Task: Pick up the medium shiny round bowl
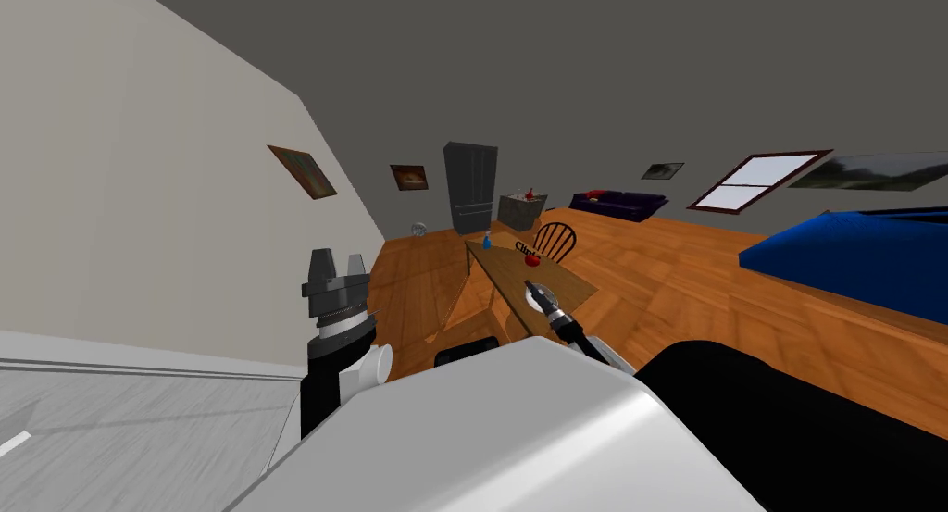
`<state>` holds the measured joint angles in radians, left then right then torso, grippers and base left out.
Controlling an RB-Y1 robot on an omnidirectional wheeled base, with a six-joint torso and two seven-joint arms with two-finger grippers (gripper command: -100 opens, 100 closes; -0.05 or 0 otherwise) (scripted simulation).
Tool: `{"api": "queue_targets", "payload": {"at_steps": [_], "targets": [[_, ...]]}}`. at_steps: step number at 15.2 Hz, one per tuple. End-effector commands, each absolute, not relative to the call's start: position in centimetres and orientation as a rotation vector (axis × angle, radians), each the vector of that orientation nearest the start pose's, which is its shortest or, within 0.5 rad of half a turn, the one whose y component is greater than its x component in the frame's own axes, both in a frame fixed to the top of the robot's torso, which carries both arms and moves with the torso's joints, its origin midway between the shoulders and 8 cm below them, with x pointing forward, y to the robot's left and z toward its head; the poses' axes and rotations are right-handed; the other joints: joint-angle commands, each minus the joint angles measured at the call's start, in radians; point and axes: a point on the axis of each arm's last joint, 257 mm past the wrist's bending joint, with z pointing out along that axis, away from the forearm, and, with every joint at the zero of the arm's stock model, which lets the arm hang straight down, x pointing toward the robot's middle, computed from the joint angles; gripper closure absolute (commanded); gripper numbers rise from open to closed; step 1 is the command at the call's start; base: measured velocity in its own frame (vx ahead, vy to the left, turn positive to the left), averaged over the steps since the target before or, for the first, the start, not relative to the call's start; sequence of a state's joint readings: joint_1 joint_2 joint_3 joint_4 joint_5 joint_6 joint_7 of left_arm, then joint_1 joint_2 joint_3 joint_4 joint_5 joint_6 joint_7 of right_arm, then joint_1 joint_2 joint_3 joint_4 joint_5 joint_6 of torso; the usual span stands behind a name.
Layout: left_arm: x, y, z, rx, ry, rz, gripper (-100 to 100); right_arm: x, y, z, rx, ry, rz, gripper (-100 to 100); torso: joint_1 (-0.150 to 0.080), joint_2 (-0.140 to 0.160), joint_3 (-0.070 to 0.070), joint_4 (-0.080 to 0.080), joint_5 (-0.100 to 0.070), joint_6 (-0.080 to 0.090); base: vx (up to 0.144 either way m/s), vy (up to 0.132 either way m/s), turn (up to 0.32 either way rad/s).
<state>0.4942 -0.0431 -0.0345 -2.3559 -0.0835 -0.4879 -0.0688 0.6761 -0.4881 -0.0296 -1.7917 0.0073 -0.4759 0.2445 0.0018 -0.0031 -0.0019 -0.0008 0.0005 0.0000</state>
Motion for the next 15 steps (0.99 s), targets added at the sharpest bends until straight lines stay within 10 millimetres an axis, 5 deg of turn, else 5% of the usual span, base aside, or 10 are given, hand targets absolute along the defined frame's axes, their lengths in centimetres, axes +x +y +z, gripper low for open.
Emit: {"api": "queue_targets", "payload": {"at_steps": [1,3,6,9,13,15], "targets": [[33.2,26.0,5.7,-0.561,0.590,-1.232,0,31.2,-38.6,-28.4,0.607,1.595,0.655,-100,0.000,0.000,0.000,0.000,0.000,0.000,0.039,0.025,0.106],[33.2,26.0,5.7,-0.561,0.590,-1.232,0,30.8,-39.3,-29.2,0.612,1.617,0.637,-100,0.000,0.000,0.000,0.000,0.000,0.000,0.040,0.022,0.078],[33.2,26.0,5.7,-0.561,0.590,-1.232,0,27.4,-41.8,-33.5,0.595,1.775,0.530,-100,0.001,0.000,0.000,0.000,0.000,0.000,0.044,0.040,0.129],[33.2,26.0,5.7,-0.561,0.590,-1.232,0,26.9,-42.7,-34.3,0.596,1.798,0.508,-100,0.001,0.000,0.000,0.000,0.000,0.000,0.045,0.031,0.046],[33.2,26.0,5.7,-0.561,0.590,-1.232,0,22.7,-45.9,-37.9,0.558,1.961,0.389,-100,0.000,0.000,0.000,0.000,0.000,0.000,0.039,0.032,0.103],[33.2,26.0,5.7,-0.561,0.590,-1.232,0,22.3,-46.3,-38.3,0.568,1.970,0.377,-100,0.001,0.000,0.000,0.000,0.000,0.000,0.052,0.040,0.085]]}}
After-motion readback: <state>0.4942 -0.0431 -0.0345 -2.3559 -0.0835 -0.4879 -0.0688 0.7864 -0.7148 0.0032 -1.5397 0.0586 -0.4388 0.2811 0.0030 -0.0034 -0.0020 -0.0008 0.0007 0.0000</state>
